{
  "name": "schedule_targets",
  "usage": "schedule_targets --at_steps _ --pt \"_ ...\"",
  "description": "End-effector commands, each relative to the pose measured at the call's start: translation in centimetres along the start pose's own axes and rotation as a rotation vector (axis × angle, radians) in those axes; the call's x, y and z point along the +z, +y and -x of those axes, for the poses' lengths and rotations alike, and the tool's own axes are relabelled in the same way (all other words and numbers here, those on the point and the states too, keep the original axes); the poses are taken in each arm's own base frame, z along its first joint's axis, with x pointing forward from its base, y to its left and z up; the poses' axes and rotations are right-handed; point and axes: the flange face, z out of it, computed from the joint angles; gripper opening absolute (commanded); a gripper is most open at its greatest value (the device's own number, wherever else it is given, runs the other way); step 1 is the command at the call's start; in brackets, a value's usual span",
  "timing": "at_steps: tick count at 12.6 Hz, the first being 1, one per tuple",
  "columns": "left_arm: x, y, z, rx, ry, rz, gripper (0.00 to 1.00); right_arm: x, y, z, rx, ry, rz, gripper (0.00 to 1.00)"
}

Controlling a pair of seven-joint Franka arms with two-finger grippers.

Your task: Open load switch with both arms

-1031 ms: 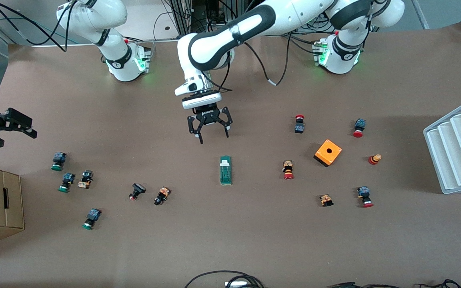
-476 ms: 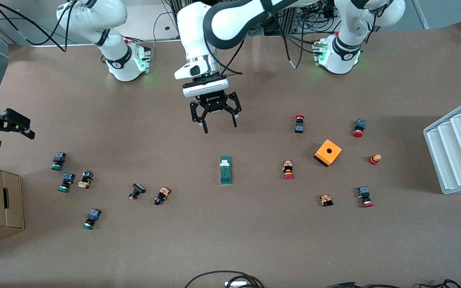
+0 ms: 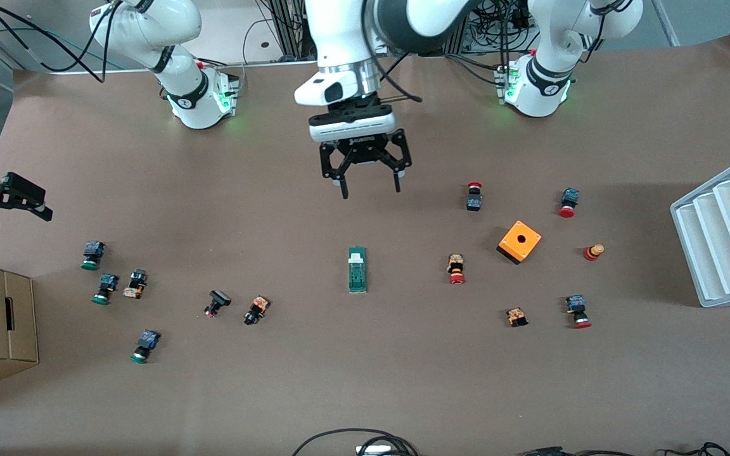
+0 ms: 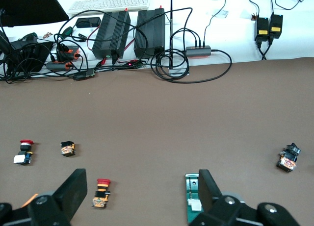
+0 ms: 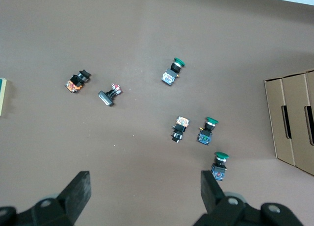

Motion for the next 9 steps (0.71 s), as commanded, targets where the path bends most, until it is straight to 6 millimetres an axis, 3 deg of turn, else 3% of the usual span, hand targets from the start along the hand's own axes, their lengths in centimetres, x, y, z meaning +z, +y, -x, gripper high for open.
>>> schedule_targets --at_steps 1,6,9 --pt "-2.1 -3.5 -2.9 0.033 -0.039 0.039 1.0 0.3 0.3 -0.3 -0.012 -0.005 0.031 1.0" --pt "-3.2 -10.3 -8.2 0.052 -0.117 0.096 1.0 0.2 0.4 -0.8 -0.013 -0.001 0.038 1.0" --pt "-2.8 -15.6 -11.2 0.007 -0.184 0.133 1.0 0.2 0.3 -0.8 -0.014 0.001 0.039 1.0"
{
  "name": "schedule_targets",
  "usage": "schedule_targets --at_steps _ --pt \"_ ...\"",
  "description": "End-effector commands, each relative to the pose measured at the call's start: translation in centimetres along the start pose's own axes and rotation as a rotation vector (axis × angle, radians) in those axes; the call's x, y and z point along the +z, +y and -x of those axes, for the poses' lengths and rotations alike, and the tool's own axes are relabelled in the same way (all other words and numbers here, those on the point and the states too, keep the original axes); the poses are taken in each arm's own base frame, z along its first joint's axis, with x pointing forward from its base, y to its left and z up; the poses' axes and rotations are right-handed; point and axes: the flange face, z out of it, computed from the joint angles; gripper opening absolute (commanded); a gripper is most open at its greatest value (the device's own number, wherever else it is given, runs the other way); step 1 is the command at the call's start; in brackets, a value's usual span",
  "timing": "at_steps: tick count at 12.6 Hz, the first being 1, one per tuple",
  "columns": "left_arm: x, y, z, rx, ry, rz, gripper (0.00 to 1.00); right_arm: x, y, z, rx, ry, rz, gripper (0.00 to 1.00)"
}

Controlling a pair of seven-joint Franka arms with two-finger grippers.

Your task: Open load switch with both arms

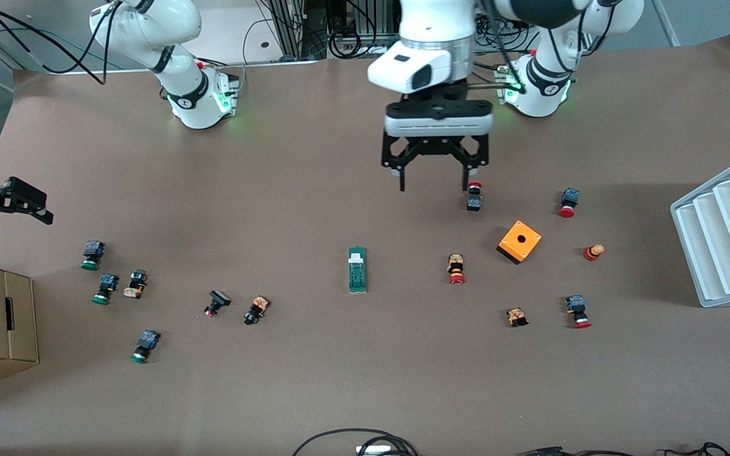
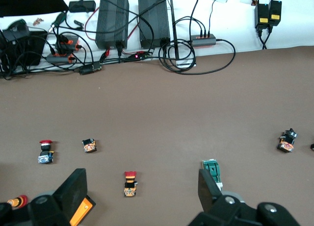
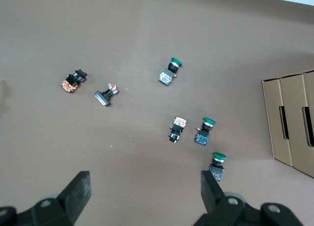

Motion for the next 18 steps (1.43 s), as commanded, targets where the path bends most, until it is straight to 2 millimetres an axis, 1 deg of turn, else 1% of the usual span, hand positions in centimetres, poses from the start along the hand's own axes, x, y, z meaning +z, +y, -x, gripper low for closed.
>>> schedule_targets --at_steps 1,3,4,5,7,8,10,11,12,13,15,17,18 --pt "-1.3 -4.2 -1.8 -0.027 -0.031 0.026 1.0 -0.4 0.3 -0.4 -0.012 0.005 0.031 1.0" --pt "-0.8 -6.2 -2.4 -0.049 -0.051 -0.003 1.0 -0.3 0.5 -0.4 -0.02 -0.004 0.055 1.0" --pt "-0.8 -7.6 -3.0 -0.051 -0.048 -0.014 1.0 -0.3 0.6 -0.4 -0.021 -0.006 0.062 1.0" --pt "-0.7 -8.4 -3.3 -0.018 -0.052 -0.014 1.0 -0.3 0.6 -0.5 -0.022 0.0 0.064 1.0" --pt "-0.1 -11.6 -4.4 -0.038 -0.092 0.016 1.0 -0.3 0.6 -0.5 -0.024 -0.001 0.065 1.0" --pt "-0.2 -13.1 -4.8 -0.035 -0.099 0.019 1.0 -0.3 0.6 -0.5 -0.023 -0.001 0.065 1.0" --pt "0.6 -16.4 -5.7 0.027 -0.123 0.001 1.0 -0.3 0.4 -0.6 -0.026 -0.001 0.065 1.0" --pt "1.3 -19.5 -6.3 0.022 -0.152 -0.011 1.0 -0.4 0.4 -0.5 -0.026 0.001 0.065 1.0" --pt "1.4 -21.6 -6.7 -0.002 -0.165 0.006 1.0 -0.4 0.4 -0.5 -0.026 0.001 0.065 1.0" --pt "1.6 -23.1 -6.9 -0.037 -0.179 0.03 1.0 -0.3 0.3 -0.5 -0.025 -0.004 0.061 1.0" --pt "2.4 -26.2 -7.3 -0.095 -0.205 0.025 1.0 -0.3 0.3 -0.4 -0.024 -0.004 0.061 1.0" --pt "3.6 -30.4 -7.8 -0.186 -0.231 0.061 1.0 -0.3 0.3 -0.4 -0.021 -0.007 0.06 1.0" --pt "4.1 -31.5 -7.8 -0.184 -0.244 0.074 1.0 -0.3 0.4 -0.4 -0.021 -0.006 0.061 1.0"
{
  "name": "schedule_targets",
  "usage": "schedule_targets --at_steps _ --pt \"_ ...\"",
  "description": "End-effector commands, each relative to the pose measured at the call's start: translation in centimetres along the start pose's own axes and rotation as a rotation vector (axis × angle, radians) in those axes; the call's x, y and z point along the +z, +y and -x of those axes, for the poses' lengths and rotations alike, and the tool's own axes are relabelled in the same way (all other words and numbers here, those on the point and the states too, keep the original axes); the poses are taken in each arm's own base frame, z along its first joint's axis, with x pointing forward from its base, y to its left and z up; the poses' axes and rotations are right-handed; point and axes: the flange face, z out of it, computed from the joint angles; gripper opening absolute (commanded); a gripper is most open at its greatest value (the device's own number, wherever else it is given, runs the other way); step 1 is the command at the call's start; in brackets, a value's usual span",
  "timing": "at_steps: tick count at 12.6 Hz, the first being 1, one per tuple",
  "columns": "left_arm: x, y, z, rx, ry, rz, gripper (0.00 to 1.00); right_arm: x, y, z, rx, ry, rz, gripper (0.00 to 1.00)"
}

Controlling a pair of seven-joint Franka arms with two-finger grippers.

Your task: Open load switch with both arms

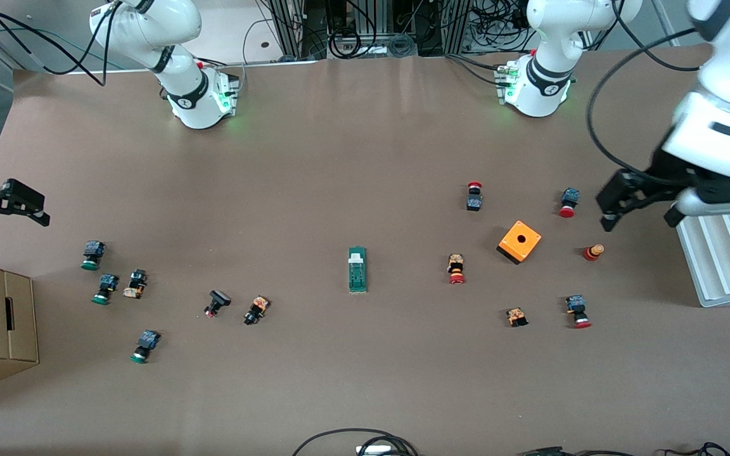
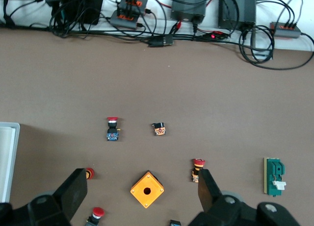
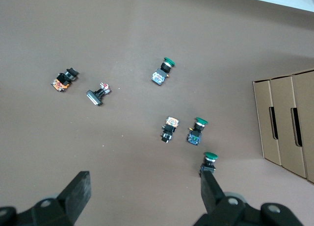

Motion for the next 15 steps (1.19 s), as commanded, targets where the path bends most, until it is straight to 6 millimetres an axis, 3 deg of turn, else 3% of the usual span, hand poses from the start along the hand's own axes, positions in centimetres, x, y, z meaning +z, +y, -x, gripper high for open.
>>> schedule_targets --at_steps 1,2,4,6,10,15 --pt "0.6 -3.6 -0.4 -0.004 -0.042 0.022 1.0 -0.3 0.1 -0.3 -0.011 -0.002 0.024 1.0" --pt "1.4 -6.3 -0.8 -0.044 -0.071 0.008 1.0 -0.2 0.2 -0.3 -0.008 -0.005 0.024 1.0" --pt "2.1 -9.8 -1.1 -0.111 -0.125 0.041 1.0 -0.2 0.0 -0.5 -0.011 0.001 0.025 1.0" --pt "2.0 -11.6 -0.8 -0.124 -0.158 0.033 1.0 -0.2 0.2 -0.5 -0.008 0.0 0.026 1.0" --pt "1.6 -12.1 0.4 -0.135 -0.217 0.009 1.0 -0.2 0.3 -0.6 -0.008 0.012 0.031 1.0" --pt "2.1 -13.2 0.3 -0.146 -0.233 0.0 1.0 -0.2 -0.3 -0.9 -0.02 0.015 0.031 1.0"
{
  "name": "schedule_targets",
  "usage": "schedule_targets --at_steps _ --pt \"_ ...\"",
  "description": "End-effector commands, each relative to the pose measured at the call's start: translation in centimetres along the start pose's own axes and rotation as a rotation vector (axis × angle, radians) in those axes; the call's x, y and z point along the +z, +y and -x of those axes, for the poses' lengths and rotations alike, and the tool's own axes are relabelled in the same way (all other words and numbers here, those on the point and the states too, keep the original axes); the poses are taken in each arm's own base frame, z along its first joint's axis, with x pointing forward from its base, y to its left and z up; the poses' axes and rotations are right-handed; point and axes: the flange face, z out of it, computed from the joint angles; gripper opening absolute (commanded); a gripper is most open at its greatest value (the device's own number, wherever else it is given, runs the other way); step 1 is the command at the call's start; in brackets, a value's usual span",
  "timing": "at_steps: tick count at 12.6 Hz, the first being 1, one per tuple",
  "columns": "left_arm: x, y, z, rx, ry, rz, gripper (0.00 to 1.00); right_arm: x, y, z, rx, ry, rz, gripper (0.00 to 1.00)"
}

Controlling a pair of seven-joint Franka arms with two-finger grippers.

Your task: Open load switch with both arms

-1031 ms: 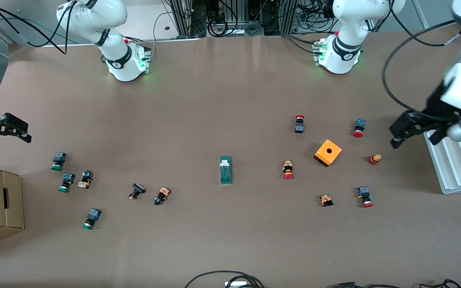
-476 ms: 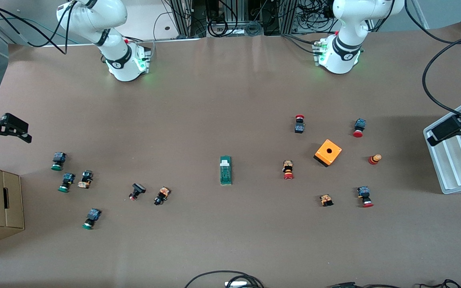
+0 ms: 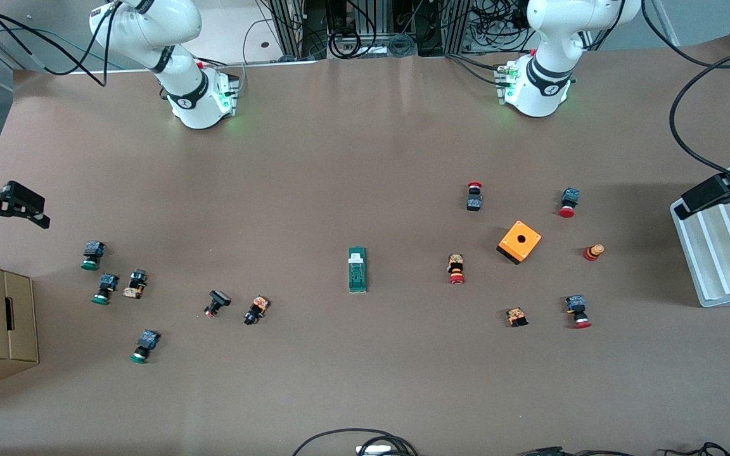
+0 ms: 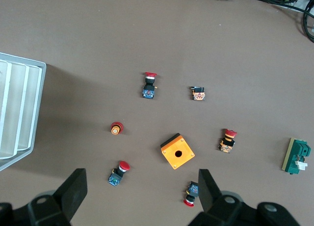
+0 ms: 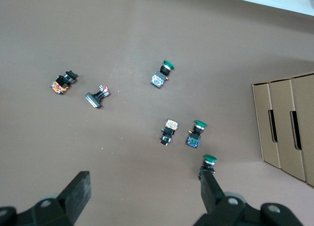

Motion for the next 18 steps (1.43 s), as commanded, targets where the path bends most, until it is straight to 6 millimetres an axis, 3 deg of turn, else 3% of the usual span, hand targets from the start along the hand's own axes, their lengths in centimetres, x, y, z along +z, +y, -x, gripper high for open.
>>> schedule_targets --at_steps 1,3,6,8,12,18 --pt "-0.3 -0.4 0.2 -0.002 -0.011 -0.006 1.0 -0.4 -0.1 -0.5 -0.015 0.006 0.026 1.0" --pt "-0.4 -1.7 0.0 -0.019 -0.01 -0.011 1.0 -0.4 -0.1 -0.5 -0.017 0.005 0.026 1.0" --pt "0.1 -2.1 0.1 -0.024 -0.032 -0.022 1.0 -0.3 0.2 -0.4 -0.015 0.002 0.026 1.0" --pt "-0.4 -1.5 0.5 -0.015 -0.031 -0.035 1.0 -0.3 0.2 -0.3 -0.017 -0.001 0.025 1.0" --pt "0.4 -1.9 -0.1 -0.015 -0.035 -0.054 1.0 -0.3 0.4 -0.2 -0.012 -0.005 0.022 1.0" --pt "1.0 -0.8 -0.5 0.014 -0.018 -0.092 1.0 -0.4 0.2 -0.1 0.001 -0.008 0.016 1.0"
